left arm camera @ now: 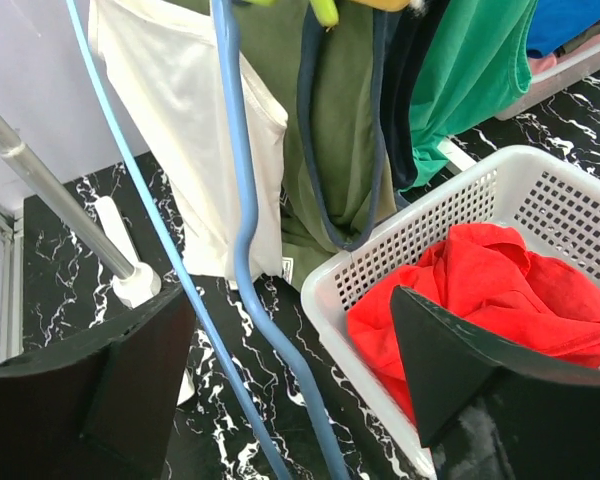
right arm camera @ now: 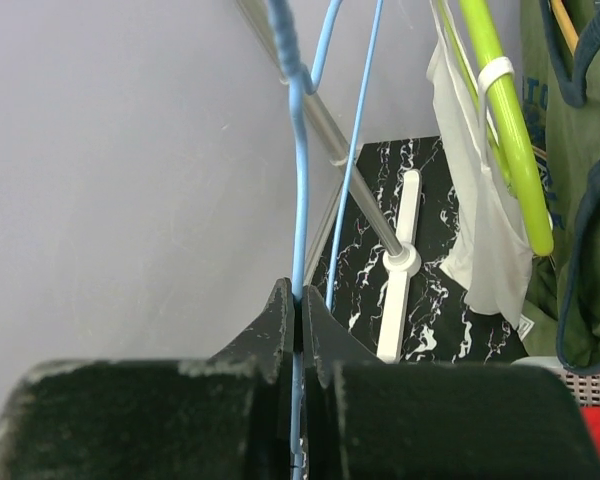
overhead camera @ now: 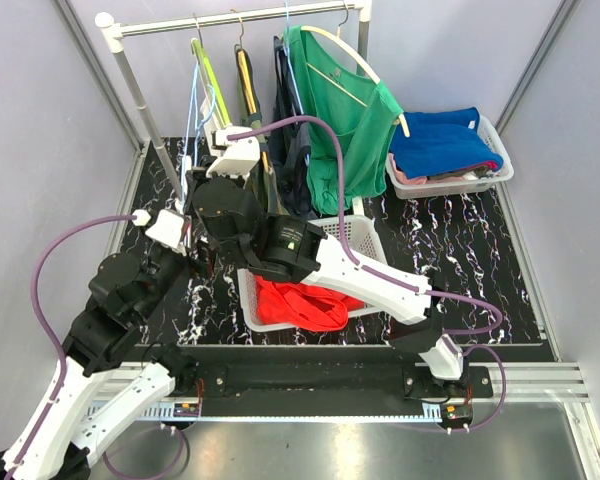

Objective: Remove the tank top from the hanger
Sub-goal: Place the hanger at the clothesline.

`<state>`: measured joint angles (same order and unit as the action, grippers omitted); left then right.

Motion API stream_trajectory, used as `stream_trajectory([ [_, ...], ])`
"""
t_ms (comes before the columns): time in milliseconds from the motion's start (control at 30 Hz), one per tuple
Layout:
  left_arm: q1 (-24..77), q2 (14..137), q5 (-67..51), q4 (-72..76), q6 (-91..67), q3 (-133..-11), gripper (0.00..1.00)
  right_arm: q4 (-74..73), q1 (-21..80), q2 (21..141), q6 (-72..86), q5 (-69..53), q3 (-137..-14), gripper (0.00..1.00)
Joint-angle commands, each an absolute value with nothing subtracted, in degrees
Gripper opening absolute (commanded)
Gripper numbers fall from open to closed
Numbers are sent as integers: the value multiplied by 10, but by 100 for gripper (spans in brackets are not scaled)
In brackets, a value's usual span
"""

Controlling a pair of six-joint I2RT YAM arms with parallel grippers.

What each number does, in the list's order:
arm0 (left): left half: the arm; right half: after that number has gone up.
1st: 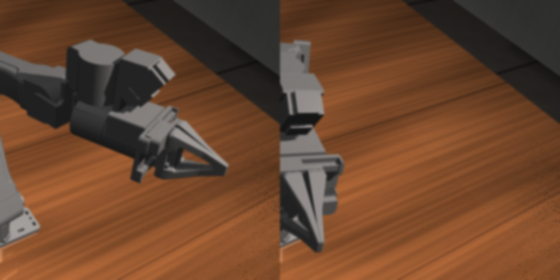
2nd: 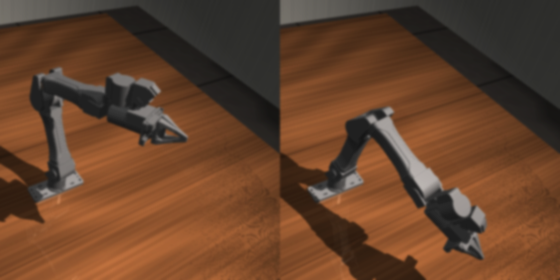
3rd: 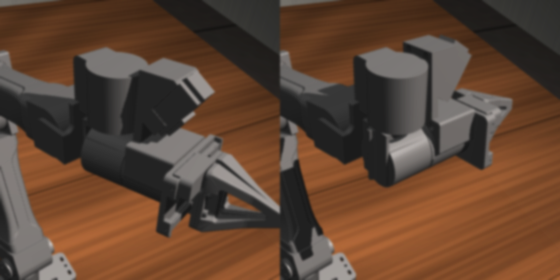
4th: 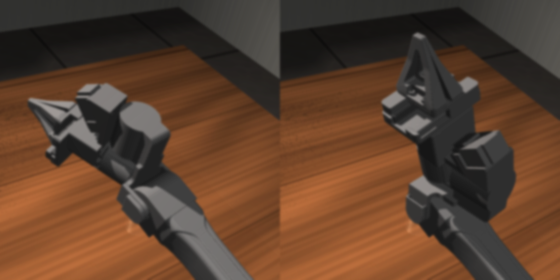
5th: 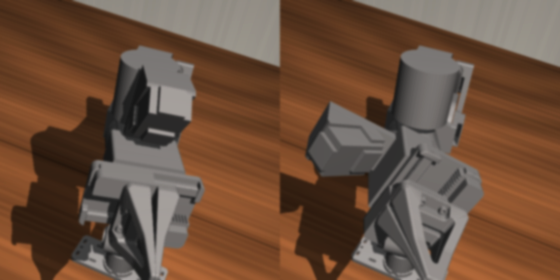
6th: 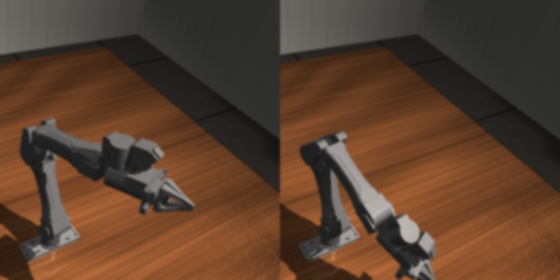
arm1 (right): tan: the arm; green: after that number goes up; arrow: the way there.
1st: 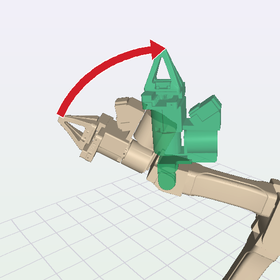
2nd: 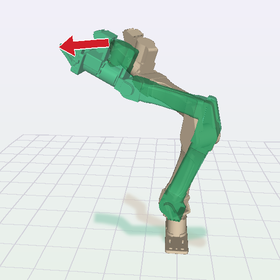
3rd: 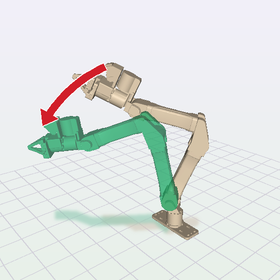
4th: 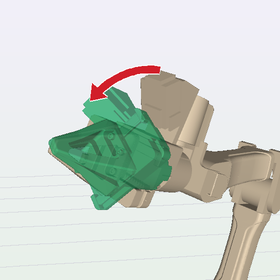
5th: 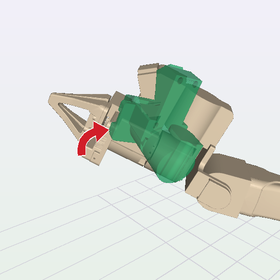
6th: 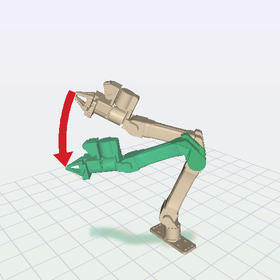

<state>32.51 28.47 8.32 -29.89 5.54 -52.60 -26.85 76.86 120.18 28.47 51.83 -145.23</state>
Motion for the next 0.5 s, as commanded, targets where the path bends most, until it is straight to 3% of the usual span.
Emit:
stream_trajectory([
  [0,326,284,92,-280,67,-521,75,-214,773,1184,287,530,-1473,0],
  [200,325,280,102,-266,92,-529,73,-221,773,1184,280,526,-1452,0],
  [467,326,282,96,-267,98,-560,80,-227,773,1192,269,533,-1444,0],
])
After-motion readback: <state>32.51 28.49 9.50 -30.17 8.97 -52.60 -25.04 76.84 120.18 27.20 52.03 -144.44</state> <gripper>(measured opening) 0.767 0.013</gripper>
